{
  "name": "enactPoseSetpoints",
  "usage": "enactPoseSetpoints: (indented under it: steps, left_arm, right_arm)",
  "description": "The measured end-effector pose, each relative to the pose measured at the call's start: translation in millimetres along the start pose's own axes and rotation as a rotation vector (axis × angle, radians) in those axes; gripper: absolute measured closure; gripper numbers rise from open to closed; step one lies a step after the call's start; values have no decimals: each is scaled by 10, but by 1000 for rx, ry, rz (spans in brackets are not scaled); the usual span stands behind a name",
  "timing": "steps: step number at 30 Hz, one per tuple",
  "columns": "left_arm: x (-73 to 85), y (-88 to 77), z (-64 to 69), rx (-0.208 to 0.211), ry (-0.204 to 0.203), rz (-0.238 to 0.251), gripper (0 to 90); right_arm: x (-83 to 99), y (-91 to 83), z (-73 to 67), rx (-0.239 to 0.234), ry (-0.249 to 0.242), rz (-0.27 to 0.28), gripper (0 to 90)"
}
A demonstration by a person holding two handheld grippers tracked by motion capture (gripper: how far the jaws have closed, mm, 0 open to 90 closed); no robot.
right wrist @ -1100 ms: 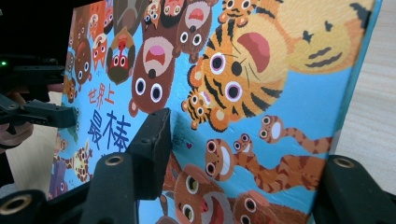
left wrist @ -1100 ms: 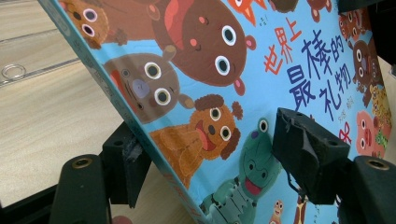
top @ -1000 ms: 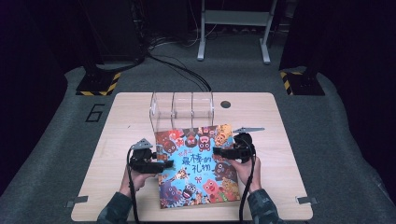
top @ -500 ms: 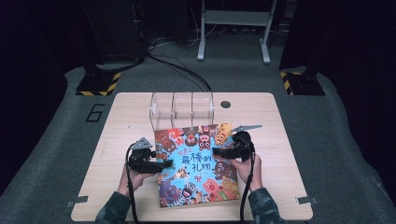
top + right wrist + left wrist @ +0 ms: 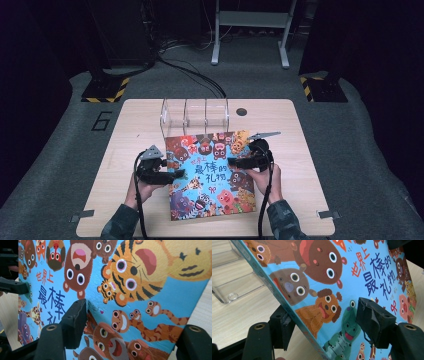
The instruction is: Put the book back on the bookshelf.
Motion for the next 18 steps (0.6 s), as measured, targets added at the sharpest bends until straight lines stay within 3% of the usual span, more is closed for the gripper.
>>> enactPoseSetpoints:
  steps: [4,11,15,18]
  left_arm:
    - [-27,-33,28,-6,26,-1,328]
    - [-34,-54,26,-45,66,-15,336]
    - [-37,-75,21,-60,85,-8,353]
    - [-43,-96,27,-67,98,-2,360]
  right_arm:
    - [-19,-20,-11,0,-11,-2,345]
    - [-87,-44,-65,44,-81,-6,339]
    - [-140,-63,-111,79,-147,-3,334]
    - [-150,-82,-134,84,-141,-12,333]
Point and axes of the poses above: each handheld gripper's, and its own axes: y roughly forward along the jaws, x roughly out of its underside, z roughly to its right, the point moved 4 cm from there along y, roughly forward along the jaws, and after that the axes turned 2 degrees about y, right-handed, at the moved point
